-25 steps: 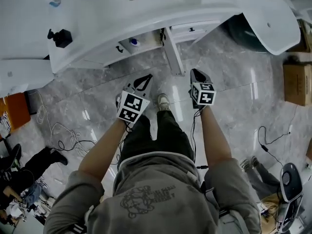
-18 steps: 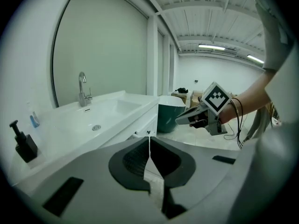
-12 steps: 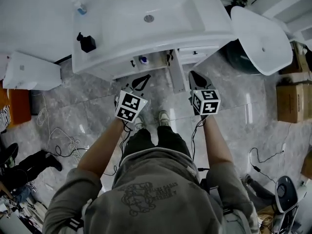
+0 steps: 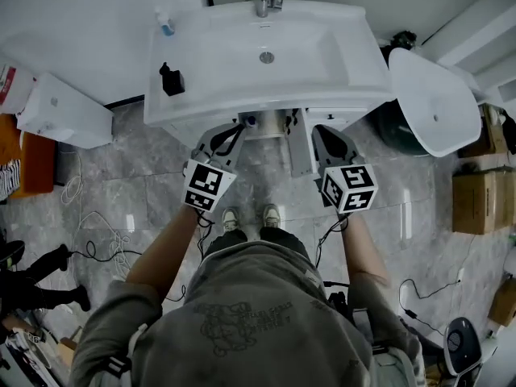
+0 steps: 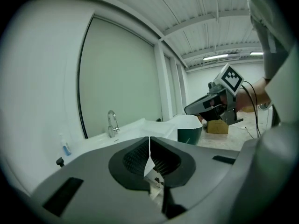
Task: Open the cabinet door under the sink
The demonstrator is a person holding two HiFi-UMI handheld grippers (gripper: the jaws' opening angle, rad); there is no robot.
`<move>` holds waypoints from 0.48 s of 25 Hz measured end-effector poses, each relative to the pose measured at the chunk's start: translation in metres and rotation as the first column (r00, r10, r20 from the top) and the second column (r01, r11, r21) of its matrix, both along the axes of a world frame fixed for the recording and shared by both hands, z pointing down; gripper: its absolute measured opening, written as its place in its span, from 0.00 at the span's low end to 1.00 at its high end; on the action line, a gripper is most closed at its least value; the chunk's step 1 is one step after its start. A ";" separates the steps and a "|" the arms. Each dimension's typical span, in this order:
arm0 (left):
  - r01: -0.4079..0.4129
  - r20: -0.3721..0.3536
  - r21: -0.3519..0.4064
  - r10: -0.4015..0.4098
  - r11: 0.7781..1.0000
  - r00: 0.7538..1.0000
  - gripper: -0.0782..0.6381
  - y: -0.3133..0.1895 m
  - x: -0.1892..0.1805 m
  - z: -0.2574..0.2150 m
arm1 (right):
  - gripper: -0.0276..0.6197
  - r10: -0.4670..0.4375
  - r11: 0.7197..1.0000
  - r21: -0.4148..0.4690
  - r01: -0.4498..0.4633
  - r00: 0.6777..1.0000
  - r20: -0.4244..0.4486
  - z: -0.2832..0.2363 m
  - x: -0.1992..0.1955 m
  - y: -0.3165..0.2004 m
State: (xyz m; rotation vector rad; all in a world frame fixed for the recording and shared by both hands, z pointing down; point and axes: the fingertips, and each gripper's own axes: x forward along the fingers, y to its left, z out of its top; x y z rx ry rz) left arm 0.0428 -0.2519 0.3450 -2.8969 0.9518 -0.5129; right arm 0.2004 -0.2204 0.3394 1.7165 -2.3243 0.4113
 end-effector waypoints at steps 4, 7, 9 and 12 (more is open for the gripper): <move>0.030 -0.029 0.055 -0.029 0.998 0.999 0.14 0.002 -0.015 -0.039 | 0.10 -0.063 0.997 0.036 0.062 0.998 0.014 -0.042 -0.030 0.002; 0.065 -0.068 0.087 -0.059 0.994 0.996 0.14 0.004 -0.028 -0.069 | 0.10 -0.124 0.987 0.102 0.124 0.992 -0.003 -0.079 -0.052 0.004; 0.081 -0.068 0.116 -0.073 0.990 0.995 0.14 0.006 -0.037 -0.086 | 0.10 -0.180 0.973 0.141 0.181 0.983 -0.022 -0.101 -0.069 0.007; 0.082 -0.064 0.170 -0.072 0.982 0.995 0.14 0.013 -0.048 -0.113 | 0.10 -0.243 0.948 0.204 0.246 0.969 -0.037 -0.133 -0.091 0.011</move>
